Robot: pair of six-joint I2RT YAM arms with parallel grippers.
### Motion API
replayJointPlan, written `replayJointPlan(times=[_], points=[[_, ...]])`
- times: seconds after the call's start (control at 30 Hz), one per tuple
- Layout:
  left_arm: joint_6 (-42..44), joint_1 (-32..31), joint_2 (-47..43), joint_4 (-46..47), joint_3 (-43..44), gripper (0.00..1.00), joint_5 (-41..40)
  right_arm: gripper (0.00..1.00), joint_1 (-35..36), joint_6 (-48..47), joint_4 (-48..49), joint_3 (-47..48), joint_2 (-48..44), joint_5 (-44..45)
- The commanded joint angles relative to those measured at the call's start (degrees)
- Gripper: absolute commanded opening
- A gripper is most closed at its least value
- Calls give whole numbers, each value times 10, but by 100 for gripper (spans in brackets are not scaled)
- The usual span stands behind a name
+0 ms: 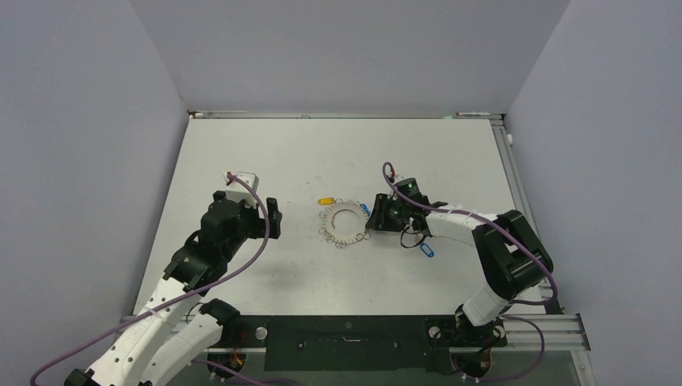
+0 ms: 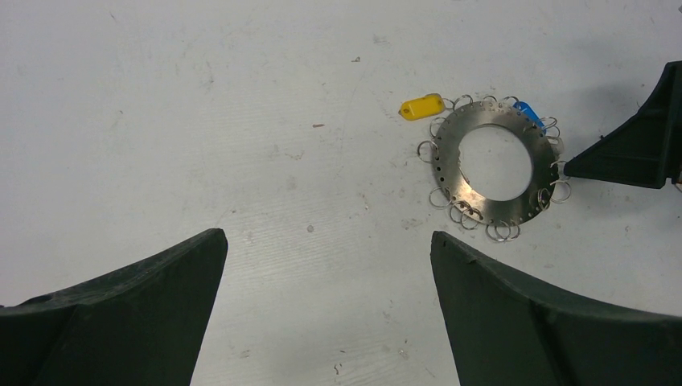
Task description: Put the keys on the keyring
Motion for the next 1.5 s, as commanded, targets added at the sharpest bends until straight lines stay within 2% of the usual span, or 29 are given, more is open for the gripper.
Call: replayJointPlan(times=[0.0,0.33,0.97,1.2,1.47], points=[[-15,14,7,21,24,96,-17,37,-6,4,42,-3,6,-15],[-18,23,16,23,26,96,1,25,-10,10,54,-10,15,-20],[-11,24,18,27,23,96,9,19,-13,15,67,-17,34,-24],[-11,26,19,28,23,96,14,5,-13,14,61,-13,29,-29],[-11,28,19,28,23,96,18,5,-13,-7,61,-9,-1,-34]])
